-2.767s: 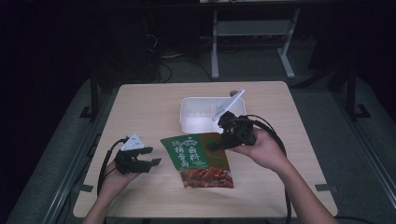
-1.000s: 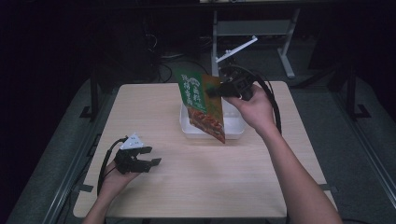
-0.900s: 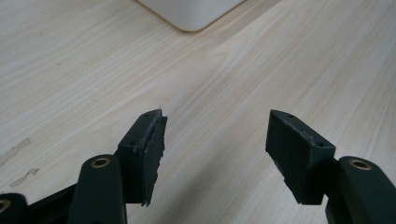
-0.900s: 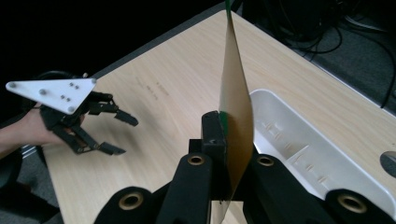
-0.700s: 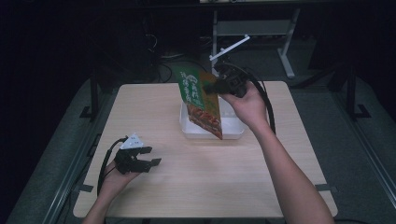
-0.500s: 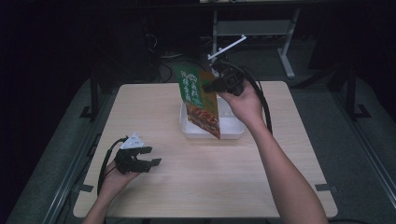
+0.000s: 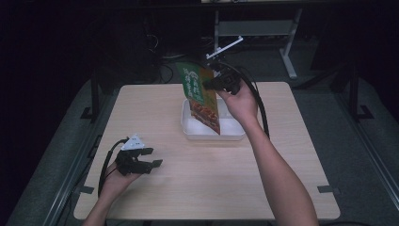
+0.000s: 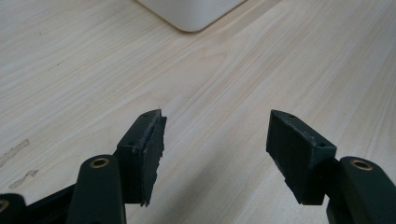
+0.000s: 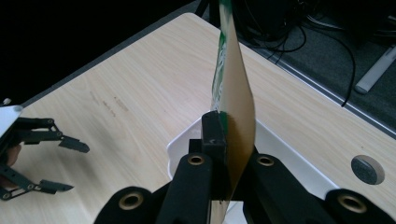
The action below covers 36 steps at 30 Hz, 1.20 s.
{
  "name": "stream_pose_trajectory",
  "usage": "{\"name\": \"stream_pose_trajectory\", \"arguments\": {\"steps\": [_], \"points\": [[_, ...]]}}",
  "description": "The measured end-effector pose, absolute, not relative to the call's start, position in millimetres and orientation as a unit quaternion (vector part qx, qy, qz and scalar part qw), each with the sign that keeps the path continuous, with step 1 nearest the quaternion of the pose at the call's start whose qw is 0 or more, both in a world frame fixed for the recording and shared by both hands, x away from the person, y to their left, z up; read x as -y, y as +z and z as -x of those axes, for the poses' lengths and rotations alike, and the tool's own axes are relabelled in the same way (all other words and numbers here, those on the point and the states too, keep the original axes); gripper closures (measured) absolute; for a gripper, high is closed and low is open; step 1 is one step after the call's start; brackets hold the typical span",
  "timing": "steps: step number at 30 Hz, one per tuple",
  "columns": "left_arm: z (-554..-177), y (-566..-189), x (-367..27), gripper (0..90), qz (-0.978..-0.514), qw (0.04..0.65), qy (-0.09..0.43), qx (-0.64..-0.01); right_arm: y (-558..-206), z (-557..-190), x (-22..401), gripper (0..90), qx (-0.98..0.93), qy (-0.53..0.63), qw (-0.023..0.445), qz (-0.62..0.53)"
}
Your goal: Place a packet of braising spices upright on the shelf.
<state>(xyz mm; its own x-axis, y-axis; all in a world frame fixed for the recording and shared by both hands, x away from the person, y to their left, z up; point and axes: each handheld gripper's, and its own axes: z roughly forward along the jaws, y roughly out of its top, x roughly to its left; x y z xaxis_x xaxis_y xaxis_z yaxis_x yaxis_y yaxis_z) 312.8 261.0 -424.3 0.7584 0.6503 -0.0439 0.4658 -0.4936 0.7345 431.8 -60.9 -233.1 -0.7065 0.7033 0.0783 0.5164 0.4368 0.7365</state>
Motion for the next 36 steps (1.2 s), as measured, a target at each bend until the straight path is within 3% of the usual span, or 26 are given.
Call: {"name": "stream_pose_trajectory", "arguments": {"steps": [20, 36], "points": [[-313.3, -423.2, -262.7, 36.4, -0.852, 0.390, 0.117, -0.328, -254.7, -453.5, 48.5, 90.0, -0.828, 0.392, 0.139, -0.377], [-313.7, -423.1, -262.2, 36.4, -0.850, 0.394, 0.115, -0.329, -279.6, -452.5, 42.7, 90.0, -0.825, 0.406, 0.181, -0.350]]}}
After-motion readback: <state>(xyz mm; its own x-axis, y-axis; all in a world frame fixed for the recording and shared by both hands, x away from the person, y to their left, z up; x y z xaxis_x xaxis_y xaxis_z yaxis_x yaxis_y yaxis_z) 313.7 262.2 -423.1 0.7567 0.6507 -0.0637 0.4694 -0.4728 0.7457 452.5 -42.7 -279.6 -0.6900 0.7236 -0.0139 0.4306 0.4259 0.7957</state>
